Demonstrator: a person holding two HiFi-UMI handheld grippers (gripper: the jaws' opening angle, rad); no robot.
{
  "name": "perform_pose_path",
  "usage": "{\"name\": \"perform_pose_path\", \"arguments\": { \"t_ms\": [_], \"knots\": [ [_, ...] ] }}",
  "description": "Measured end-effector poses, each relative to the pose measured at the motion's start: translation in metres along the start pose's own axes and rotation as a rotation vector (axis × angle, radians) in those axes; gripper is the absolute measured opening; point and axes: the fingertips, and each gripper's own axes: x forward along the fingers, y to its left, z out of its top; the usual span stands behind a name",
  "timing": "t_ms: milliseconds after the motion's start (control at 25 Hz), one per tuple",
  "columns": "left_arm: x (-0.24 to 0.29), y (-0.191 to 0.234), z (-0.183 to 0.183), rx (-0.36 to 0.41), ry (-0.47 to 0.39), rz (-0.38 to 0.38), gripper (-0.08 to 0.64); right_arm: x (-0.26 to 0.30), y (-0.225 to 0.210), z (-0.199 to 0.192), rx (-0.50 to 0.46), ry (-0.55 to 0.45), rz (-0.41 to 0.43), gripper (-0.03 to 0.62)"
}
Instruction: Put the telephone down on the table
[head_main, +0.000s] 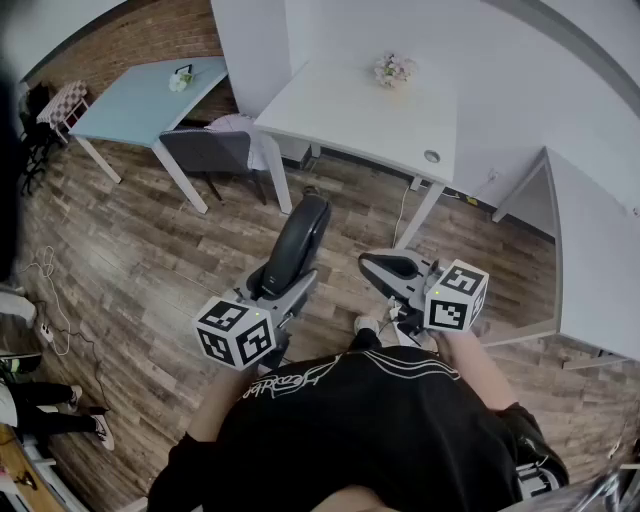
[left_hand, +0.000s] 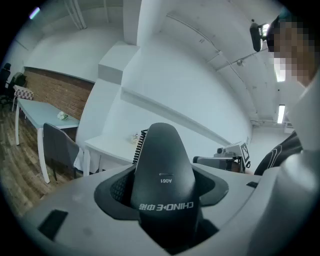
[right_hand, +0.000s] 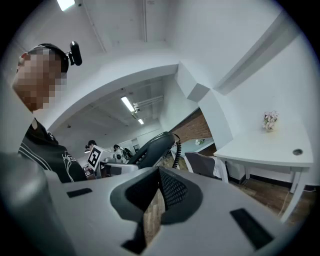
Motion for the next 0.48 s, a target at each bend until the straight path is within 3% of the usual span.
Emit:
{"name": "perform_pose_path", "arguments": {
  "t_ms": [480],
  "knots": [
    [0.011, 0.014, 0.006, -0.009, -0.004, 0.03, 0.287, 0.009, -0.019, 0.006, 0.014, -0.004, 0.015, 0.038]
  ]
}}
